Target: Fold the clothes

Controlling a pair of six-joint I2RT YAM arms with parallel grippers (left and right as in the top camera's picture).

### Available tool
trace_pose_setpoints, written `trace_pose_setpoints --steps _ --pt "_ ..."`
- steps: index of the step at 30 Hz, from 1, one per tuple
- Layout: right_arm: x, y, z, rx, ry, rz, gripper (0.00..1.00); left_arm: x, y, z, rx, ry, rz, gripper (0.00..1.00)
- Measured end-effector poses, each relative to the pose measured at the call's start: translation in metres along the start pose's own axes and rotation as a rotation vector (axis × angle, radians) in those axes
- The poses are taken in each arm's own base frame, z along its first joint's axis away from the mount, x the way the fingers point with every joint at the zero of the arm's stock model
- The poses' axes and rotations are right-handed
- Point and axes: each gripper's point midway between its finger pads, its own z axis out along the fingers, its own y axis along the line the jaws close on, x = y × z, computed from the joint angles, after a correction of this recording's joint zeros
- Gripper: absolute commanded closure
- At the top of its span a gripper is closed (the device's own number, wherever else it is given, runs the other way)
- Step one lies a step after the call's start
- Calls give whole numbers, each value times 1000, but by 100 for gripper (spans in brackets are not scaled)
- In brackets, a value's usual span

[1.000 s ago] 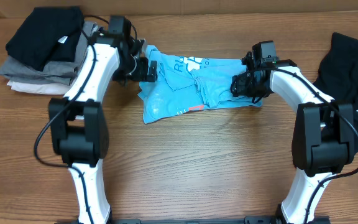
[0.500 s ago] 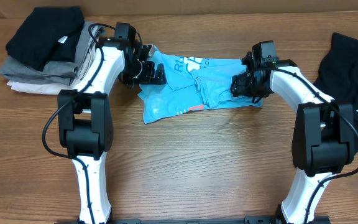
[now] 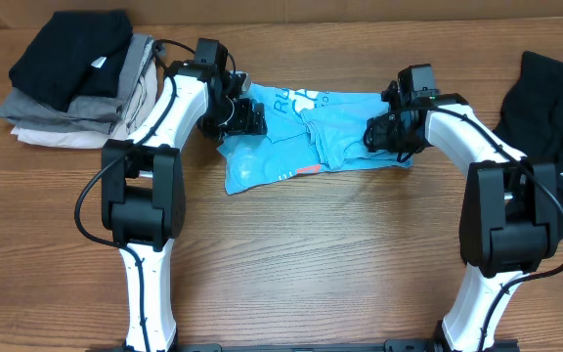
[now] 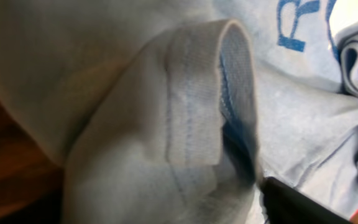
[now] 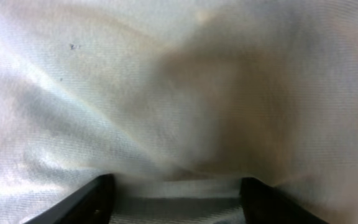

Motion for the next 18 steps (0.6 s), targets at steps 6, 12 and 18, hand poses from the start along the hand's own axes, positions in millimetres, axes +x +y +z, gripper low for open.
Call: trace_pose_setpoints --steps 6,12,18 --pt "4 1 -3 -33 27 22 36 -5 5 1 -30 -22 -43 41" --pt "18 7 -12 -56 116 49 35 -10 9 7 -37 -51 -67 83" --pt "6 17 -41 -79 136 59 36 -7 9 12 -34 -35 -84 96"
